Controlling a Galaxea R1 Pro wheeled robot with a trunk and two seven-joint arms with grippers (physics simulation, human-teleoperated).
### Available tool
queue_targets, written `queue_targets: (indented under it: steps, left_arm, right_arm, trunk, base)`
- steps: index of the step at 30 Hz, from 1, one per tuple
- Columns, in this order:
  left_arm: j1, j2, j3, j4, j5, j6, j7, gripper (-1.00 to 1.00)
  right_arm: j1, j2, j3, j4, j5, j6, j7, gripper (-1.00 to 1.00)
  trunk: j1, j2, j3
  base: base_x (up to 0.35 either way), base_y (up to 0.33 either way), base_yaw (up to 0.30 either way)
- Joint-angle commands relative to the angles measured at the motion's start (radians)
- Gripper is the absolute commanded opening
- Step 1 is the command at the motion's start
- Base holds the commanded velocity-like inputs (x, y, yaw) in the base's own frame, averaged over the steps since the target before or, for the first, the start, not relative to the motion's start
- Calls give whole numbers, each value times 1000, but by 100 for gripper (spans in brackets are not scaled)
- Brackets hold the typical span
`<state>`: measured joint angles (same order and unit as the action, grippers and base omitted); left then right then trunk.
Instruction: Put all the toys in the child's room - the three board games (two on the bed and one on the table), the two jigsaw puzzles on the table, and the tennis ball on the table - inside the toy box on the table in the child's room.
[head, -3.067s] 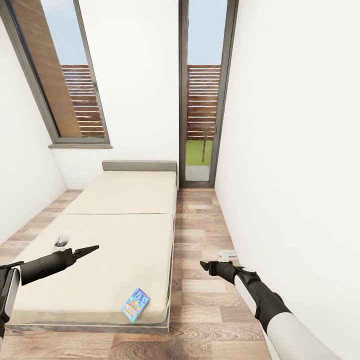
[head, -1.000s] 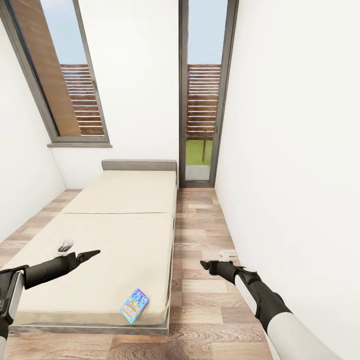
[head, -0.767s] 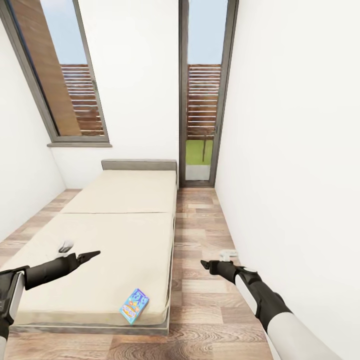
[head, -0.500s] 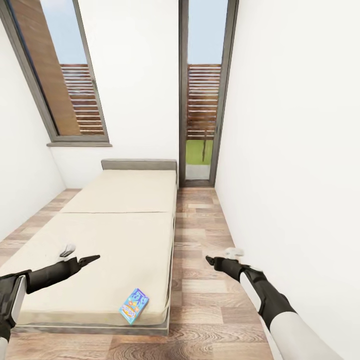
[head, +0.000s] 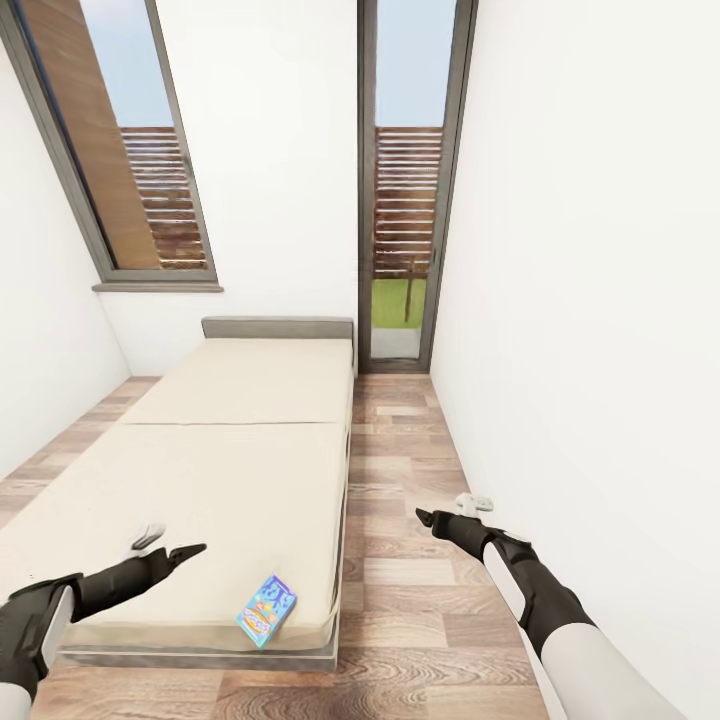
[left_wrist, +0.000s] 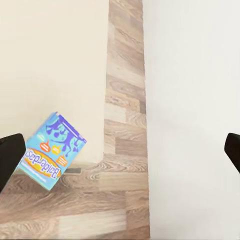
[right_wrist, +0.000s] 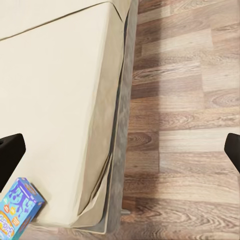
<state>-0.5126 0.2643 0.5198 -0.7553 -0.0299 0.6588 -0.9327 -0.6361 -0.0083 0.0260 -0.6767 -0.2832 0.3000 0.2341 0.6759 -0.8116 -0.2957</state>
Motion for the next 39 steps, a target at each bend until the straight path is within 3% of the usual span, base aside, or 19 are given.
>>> queue_targets:
  steps: [1,5,9,22,30,33,39]
  left_arm:
    - [-1,0,4,19,-2,-7,7,100]
    - [-1,0,7,119,3,-101,78,100]
    - [-2,-1,7,163,6,-149,115,100]
    - [-5,1,7,178,6,-169,129,100]
    - [-6,-1,7,179,5,-169,130,100]
    - [-6,-2,7,179,3,-169,130,100]
    - [-6,-5,6,179,3,-181,130,100]
  right_arm:
    - [-1,-1,2,-1,-9,5,-1,100]
    - [-1,0,3,-1,-8,-11,-2,100]
    - [-1,1,5,1,-9,-56,-1,100]
    - [-1,2,2,0,-14,-70,-1,100]
    - [-1,15,-2,-1,-25,-29,-1,100]
    - [-1,18,-17,-2,-55,-8,-1,100]
    - [-1,13,-79,-11,-183,60,1,100]
  trunk:
    - [4,-8,-5]
    - [19,-36,-17]
    - [35,-64,-30]
    - [85,-155,-70]
    - [115,-211,-95]
    - [127,-232,-105]
    - [150,-274,-124]
  base:
    - [0,0,0]
    - [0,0,0]
    - [0,0,0]
    - [0,0,0]
    - [0,0,0]
    - [0,0,0]
    - [0,0,0]
